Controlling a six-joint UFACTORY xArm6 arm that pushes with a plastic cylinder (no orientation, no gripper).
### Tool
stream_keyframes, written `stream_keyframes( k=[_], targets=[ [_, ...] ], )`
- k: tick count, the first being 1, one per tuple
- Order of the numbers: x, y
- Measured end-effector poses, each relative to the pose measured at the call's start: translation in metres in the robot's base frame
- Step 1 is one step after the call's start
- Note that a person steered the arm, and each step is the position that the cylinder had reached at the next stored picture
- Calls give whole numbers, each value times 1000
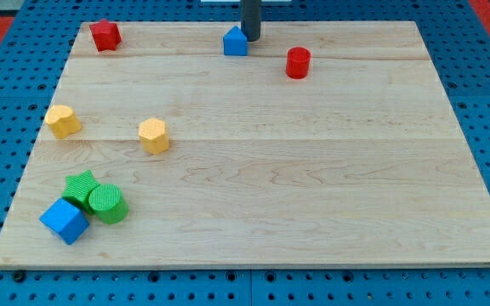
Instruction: Nudge the red circle top a bit
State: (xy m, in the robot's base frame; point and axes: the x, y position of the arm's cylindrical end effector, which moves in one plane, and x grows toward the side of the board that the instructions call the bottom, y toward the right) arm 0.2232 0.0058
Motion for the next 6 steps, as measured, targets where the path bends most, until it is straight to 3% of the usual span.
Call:
stream_keyframes(
  k=[2,3,4,5,6],
  targets=[
    [25,112],
    [84,221],
    [136,145],
    [127,64],
    [82,60]
  ],
)
